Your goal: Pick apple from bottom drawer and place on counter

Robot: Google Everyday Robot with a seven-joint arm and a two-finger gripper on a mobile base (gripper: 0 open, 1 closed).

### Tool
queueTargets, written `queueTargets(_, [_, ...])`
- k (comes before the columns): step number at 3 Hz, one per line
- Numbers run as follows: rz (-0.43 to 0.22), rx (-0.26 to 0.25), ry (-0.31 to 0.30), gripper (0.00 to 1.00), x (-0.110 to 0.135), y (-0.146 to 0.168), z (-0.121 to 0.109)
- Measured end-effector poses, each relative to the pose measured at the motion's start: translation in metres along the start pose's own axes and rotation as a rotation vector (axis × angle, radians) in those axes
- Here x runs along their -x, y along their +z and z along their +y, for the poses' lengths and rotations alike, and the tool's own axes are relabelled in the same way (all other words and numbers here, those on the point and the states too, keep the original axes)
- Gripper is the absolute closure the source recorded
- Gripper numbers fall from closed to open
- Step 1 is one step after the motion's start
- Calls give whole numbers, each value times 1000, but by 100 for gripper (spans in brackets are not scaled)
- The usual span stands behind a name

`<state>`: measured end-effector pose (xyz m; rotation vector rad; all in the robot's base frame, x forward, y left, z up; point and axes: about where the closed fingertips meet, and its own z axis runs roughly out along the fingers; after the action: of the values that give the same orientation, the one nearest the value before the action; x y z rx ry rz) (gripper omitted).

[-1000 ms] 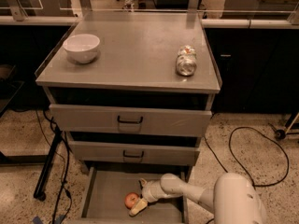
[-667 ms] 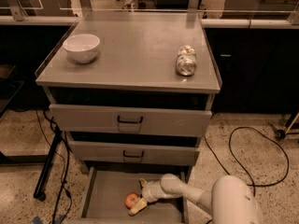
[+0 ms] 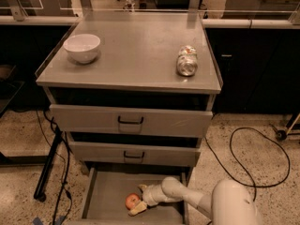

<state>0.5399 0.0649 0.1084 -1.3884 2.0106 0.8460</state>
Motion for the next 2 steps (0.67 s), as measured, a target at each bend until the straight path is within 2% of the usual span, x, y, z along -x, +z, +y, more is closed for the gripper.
queueTargets(1, [0, 0, 0, 49, 0, 0, 0])
queueTargets(2, [0, 0, 0, 74, 0, 0, 0])
